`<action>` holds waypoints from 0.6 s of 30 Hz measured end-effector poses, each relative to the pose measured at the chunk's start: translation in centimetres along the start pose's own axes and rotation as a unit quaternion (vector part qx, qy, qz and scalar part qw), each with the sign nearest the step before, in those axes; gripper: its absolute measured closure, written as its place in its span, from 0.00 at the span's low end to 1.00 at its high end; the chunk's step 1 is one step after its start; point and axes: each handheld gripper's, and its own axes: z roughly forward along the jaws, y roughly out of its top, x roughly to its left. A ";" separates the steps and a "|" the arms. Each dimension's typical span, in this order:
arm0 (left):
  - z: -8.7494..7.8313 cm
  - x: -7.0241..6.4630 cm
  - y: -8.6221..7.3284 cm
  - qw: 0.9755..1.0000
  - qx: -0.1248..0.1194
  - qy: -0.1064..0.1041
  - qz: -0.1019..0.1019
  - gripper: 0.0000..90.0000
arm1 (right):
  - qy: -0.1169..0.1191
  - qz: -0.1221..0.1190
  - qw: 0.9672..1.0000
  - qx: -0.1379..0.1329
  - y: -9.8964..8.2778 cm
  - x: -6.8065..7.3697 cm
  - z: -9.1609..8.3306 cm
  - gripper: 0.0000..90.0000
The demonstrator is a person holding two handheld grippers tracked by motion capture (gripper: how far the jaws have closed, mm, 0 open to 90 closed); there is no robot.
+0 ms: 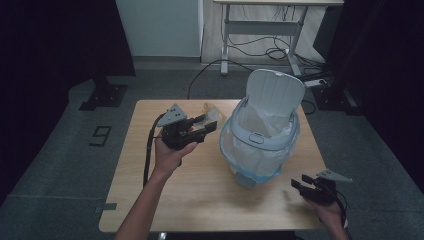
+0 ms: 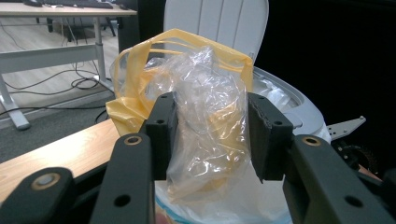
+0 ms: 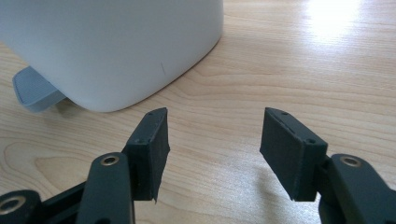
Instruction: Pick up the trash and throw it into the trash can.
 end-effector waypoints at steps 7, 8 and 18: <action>0.8 -0.3 0.6 1.000 0.004 -0.004 0.002 0.64 | -0.003 0.004 1.000 0.000 0.0 -0.1 -0.1 0.46; 0.9 -0.4 0.7 1.000 0.005 -0.004 0.002 0.64 | -0.003 0.005 1.000 0.000 0.0 -0.1 -0.1 0.46; 1.8 -0.8 1.3 1.000 0.013 -0.005 0.010 0.64 | -0.004 0.007 1.000 0.001 0.0 -0.2 -0.1 0.46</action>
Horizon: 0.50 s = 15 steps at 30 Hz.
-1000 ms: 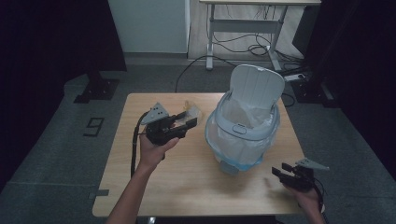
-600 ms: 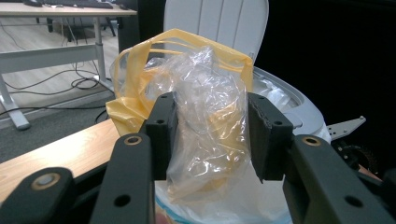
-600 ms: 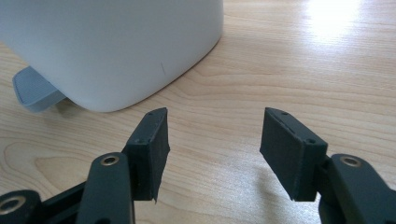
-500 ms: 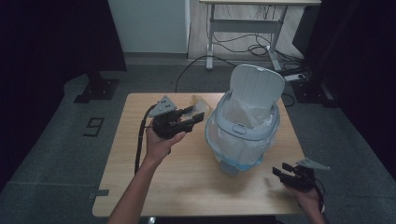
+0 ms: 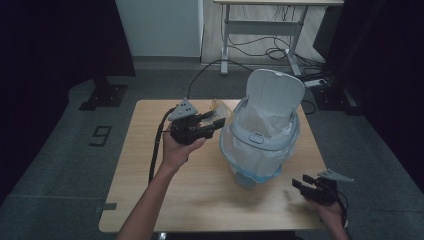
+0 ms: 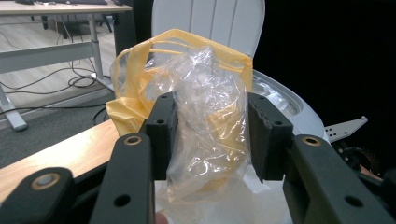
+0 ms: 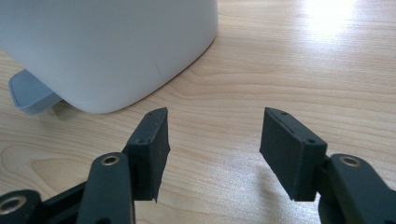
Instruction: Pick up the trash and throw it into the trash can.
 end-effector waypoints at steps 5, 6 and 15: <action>0.4 -0.3 0.2 1.000 0.001 -0.005 0.000 0.64 | 0.000 0.000 1.000 0.001 0.0 0.0 0.0 0.46; 0.5 -0.4 0.2 1.000 0.002 -0.005 0.001 0.64 | 0.000 0.000 1.000 0.001 0.0 0.0 0.0 0.46; 1.5 -0.9 0.6 1.000 0.007 -0.009 0.004 0.64 | 0.000 0.000 1.000 0.001 0.0 0.0 0.0 0.46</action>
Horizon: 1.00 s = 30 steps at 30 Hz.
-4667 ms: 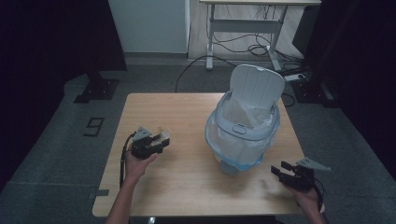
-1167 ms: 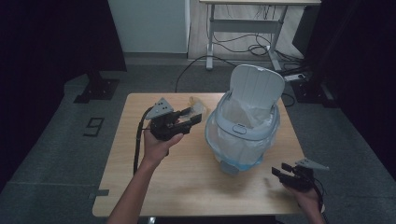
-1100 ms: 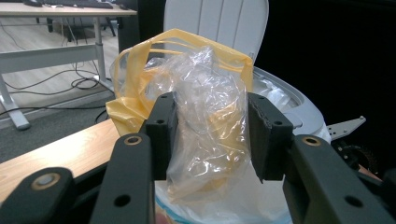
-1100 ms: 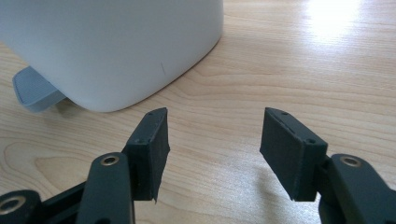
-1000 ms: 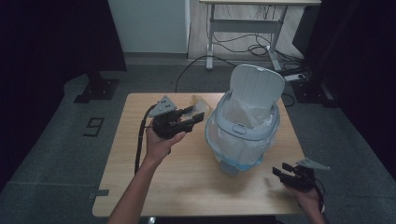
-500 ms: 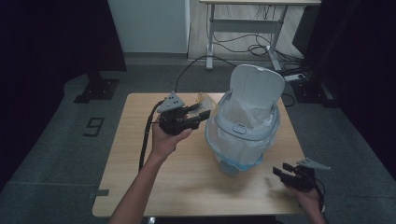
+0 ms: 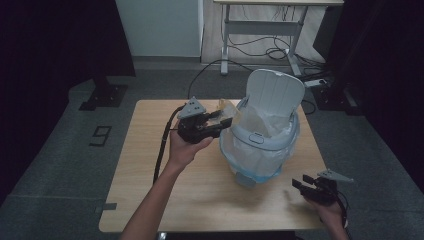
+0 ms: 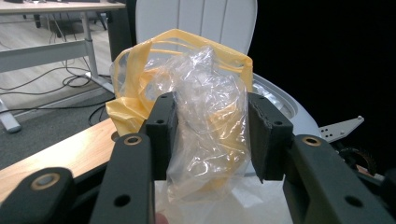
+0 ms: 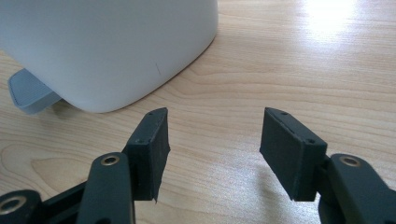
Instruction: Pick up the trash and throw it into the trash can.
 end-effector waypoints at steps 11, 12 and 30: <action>1.6 -0.7 0.5 1.000 0.007 -0.008 0.005 0.64 | -0.001 0.002 1.000 -0.001 0.0 -0.2 -0.1 0.46; 1.7 -0.7 0.5 1.000 0.007 -0.009 0.004 0.64 | -0.001 0.002 1.000 -0.001 0.0 -0.2 -0.1 0.46; 4.1 -0.5 1.4 1.000 0.024 -0.006 0.006 0.63 | 0.001 0.002 1.000 -0.002 0.0 -0.3 -0.1 0.46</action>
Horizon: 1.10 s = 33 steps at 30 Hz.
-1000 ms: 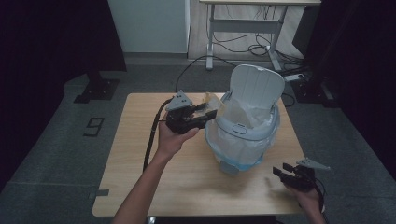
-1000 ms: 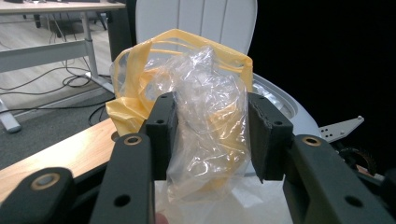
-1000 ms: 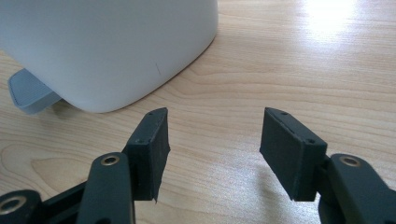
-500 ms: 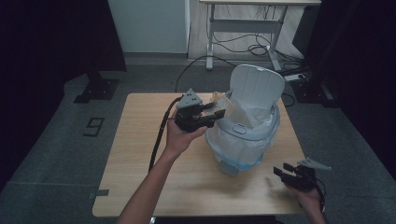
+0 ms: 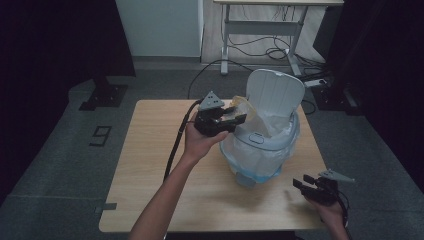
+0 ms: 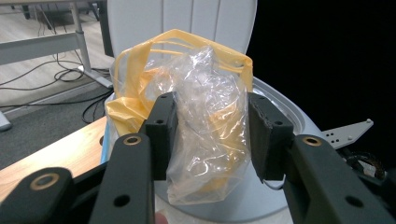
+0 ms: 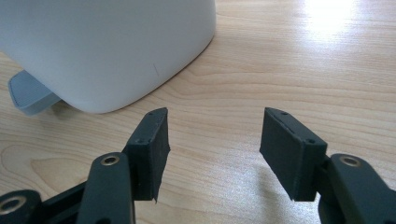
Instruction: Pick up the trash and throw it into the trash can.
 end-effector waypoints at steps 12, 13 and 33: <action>2.1 -0.5 0.8 1.000 0.002 -0.002 0.002 0.63 | 0.000 -0.001 1.000 0.001 0.0 -0.1 0.0 0.46; 2.3 -0.6 0.9 1.000 0.004 -0.004 0.002 0.63 | 0.001 0.000 1.000 0.000 0.0 -0.1 0.0 0.46; 5.1 -1.4 1.9 1.000 0.015 -0.019 0.006 0.62 | -0.001 -0.001 1.000 0.002 -0.1 -0.2 0.0 0.46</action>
